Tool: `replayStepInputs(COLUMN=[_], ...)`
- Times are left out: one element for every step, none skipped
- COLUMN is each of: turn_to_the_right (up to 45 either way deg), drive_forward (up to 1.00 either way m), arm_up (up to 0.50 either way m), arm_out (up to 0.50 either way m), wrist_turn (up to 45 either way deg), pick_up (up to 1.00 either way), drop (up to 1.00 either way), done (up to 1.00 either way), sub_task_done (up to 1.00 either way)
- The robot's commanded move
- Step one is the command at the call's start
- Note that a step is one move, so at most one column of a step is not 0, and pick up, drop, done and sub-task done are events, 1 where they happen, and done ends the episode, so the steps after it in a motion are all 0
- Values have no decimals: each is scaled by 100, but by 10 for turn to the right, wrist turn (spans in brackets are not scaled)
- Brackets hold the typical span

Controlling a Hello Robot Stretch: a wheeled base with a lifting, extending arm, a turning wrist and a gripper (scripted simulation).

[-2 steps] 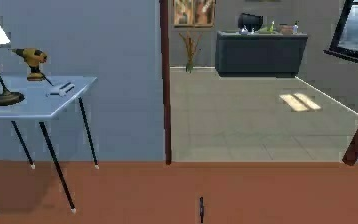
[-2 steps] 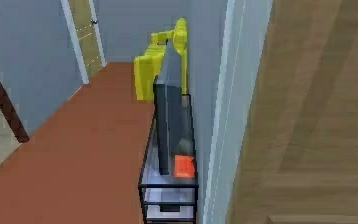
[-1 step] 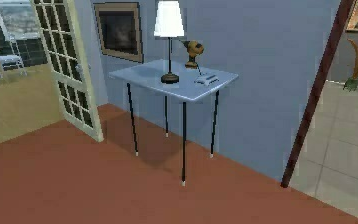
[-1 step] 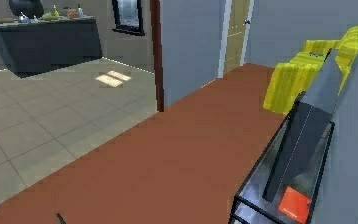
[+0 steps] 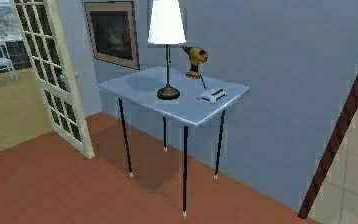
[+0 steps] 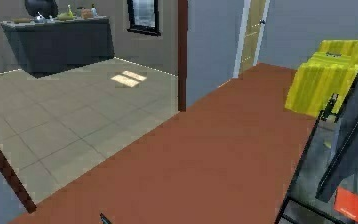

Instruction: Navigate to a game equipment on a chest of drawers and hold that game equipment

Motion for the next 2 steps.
replayStepInputs(turn_to_the_right=[-420,0], drive_forward=[0,100], arm_up=[0,0], arm_out=[0,0], wrist_turn=[0,0], pick_up=[0,0], drop=[0,0], done=[0,0], sub_task_done=[0,0])
